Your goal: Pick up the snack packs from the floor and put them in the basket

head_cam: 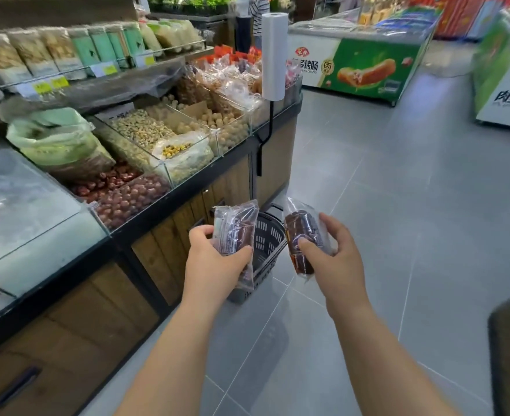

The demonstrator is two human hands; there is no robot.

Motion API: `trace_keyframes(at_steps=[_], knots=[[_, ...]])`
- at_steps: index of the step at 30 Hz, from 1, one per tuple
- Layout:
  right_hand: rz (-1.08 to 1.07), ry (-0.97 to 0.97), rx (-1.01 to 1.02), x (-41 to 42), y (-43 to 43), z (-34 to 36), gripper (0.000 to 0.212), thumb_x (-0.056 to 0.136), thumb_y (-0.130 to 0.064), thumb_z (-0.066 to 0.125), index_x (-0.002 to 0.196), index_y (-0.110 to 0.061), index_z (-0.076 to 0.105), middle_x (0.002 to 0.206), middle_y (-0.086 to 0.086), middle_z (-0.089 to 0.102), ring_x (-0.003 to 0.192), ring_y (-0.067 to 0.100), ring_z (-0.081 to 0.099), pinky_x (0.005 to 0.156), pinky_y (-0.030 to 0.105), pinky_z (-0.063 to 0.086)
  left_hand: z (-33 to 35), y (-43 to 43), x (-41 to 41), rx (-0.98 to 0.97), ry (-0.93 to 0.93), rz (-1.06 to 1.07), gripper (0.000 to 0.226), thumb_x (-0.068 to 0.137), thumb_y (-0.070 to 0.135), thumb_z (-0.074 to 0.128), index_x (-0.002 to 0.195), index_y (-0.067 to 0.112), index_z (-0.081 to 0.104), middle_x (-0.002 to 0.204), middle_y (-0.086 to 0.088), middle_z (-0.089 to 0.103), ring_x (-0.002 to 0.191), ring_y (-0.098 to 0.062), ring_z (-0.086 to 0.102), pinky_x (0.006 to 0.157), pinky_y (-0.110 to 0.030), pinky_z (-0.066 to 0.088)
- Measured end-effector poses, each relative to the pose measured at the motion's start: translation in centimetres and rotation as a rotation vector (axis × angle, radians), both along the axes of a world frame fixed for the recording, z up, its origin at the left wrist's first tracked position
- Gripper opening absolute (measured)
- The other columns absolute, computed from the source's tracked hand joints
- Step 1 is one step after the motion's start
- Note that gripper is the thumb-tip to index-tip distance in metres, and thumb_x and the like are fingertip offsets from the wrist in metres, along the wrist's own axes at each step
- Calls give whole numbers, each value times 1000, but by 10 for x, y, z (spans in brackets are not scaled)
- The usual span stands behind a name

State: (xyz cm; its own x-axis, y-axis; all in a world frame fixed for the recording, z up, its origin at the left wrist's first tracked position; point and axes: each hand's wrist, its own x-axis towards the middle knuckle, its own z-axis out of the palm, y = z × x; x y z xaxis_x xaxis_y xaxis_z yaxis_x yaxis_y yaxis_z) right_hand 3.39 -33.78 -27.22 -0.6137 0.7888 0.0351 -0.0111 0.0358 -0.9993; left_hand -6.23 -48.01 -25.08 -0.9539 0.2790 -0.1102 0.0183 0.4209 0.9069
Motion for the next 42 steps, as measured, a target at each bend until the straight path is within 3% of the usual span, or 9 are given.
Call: trace_keyframes(at_steps=[4, 7, 15, 20, 25, 29, 32, 37, 42], knots=[[48, -49, -6, -49, 40, -13, 47, 85, -18, 70, 120, -42, 50, 128, -6, 53, 113, 19, 59, 76, 27, 58, -10, 37, -41, -23, -20, 33, 60, 77, 28, 77, 117, 24, 34, 88, 16, 49, 74, 0, 57, 48, -11, 43], [107, -90, 6, -90, 76, -25, 47, 84, -21, 71, 120, -44, 50, 129, -5, 54, 116, 20, 58, 84, 38, 58, -19, 71, -73, -27, -45, 81, 60, 77, 28, 77, 117, 24, 33, 87, 16, 47, 71, -1, 58, 43, -8, 43], [372, -226, 34, -205, 179, -41, 49, 87, -29, 68, 127, -45, 45, 132, -4, 52, 115, 22, 57, 78, 38, 60, -42, 166, -158, -62, -90, 299, 59, 77, 32, 77, 115, 25, 32, 105, 6, 52, 73, -2, 58, 50, -10, 44], [514, -335, 173, -265, 209, -51, 51, 90, -36, 61, 136, -42, 39, 139, -7, 43, 123, 16, 49, 92, 44, 54, -63, 195, -196, -81, -120, 415, 62, 76, 34, 77, 115, 26, 30, 107, 7, 50, 83, -8, 58, 54, -9, 45], [646, -381, 228, -322, 211, -78, 47, 89, -42, 60, 132, -46, 42, 133, -11, 49, 121, 16, 51, 92, 48, 54, -91, 193, -238, -135, -190, 492, 59, 77, 37, 76, 112, 26, 30, 104, 6, 54, 71, -1, 56, 48, -8, 41], [658, -410, 279, -369, 205, -94, 49, 91, -36, 59, 137, -37, 43, 136, -11, 48, 121, 6, 44, 102, 37, 46, -113, 186, -279, -192, -218, 500, 57, 78, 40, 75, 110, 28, 29, 99, 9, 52, 73, -2, 56, 53, -11, 43], [684, -445, 269, -395, 201, -106, 46, 93, -30, 58, 137, -35, 45, 129, -15, 47, 116, -1, 39, 99, 24, 37, -132, 181, -305, -268, -232, 507, 57, 76, 46, 73, 107, 30, 28, 97, 9, 53, 90, -15, 61, 70, -29, 55], [738, -521, 182, -434, 201, -139, 34, 92, -20, 57, 122, -35, 54, 116, -17, 51, 107, 0, 46, 92, 19, 40, -164, 181, -337, -296, -327, 532, 54, 80, 40, 72, 111, 25, 31, 97, 9, 49, 81, -12, 55, 52, -17, 36], [823, -582, 172, -468, 209, -192, 32, 89, -9, 58, 108, -35, 55, 97, -24, 55, 87, -20, 52, 63, 1, 42, -213, 190, -365, -288, -457, 617, 51, 80, 29, 72, 106, 25, 28, 77, 12, 48, 62, -1, 47, 48, -19, 34]])
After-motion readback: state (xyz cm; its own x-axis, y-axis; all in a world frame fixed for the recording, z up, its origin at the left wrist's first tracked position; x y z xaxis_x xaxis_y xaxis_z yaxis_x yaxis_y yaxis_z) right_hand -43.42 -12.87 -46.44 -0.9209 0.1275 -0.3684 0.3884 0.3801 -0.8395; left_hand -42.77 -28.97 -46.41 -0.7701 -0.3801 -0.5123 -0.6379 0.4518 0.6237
